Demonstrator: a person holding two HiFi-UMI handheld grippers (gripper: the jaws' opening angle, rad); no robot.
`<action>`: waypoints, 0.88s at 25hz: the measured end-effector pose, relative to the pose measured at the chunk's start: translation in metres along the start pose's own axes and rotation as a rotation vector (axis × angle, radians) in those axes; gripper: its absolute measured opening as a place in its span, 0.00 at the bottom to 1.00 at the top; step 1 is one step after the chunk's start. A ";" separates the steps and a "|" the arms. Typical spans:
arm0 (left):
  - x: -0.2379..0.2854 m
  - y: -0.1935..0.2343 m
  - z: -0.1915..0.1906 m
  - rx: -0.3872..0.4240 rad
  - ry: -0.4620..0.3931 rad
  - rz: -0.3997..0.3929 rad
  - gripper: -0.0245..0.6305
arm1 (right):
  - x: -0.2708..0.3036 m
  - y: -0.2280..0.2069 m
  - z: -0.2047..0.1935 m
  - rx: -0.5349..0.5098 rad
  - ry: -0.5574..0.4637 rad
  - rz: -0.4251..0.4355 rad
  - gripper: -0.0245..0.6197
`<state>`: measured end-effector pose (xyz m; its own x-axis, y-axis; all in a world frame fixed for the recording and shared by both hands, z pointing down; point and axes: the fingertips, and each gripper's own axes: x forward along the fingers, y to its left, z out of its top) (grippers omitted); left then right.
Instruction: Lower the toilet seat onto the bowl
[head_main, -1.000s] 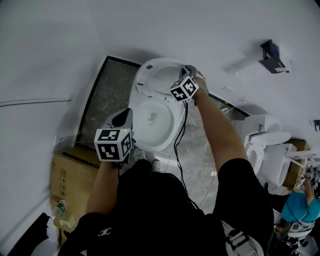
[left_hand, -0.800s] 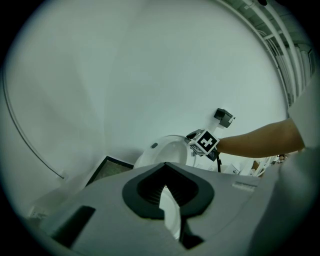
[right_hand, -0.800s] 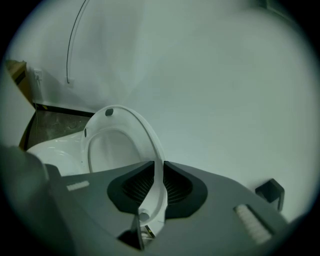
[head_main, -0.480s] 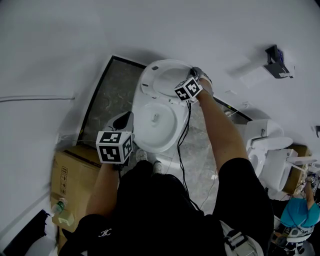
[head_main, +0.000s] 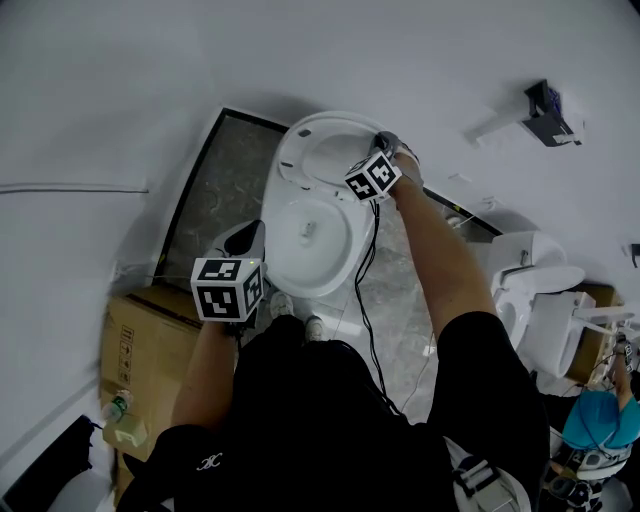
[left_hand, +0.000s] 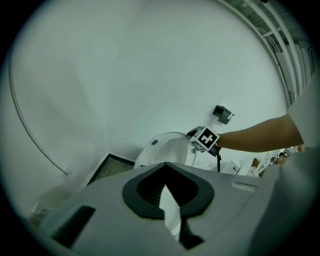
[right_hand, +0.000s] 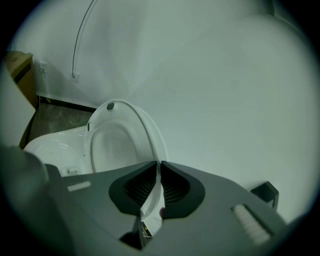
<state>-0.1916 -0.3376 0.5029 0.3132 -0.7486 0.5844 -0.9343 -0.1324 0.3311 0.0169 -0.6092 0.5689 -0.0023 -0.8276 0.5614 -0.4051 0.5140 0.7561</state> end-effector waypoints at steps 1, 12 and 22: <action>0.000 -0.003 -0.001 0.003 0.001 -0.003 0.05 | -0.005 0.003 0.000 0.002 -0.008 0.004 0.10; -0.007 -0.047 -0.013 0.048 -0.001 -0.051 0.05 | -0.064 0.036 -0.008 -0.034 -0.087 0.085 0.10; -0.025 -0.073 -0.030 0.057 -0.017 -0.045 0.05 | -0.126 0.085 -0.024 -0.031 -0.153 0.151 0.11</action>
<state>-0.1257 -0.2901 0.4860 0.3526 -0.7522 0.5567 -0.9276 -0.2025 0.3140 0.0049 -0.4558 0.5711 -0.2007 -0.7640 0.6132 -0.3610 0.6396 0.6787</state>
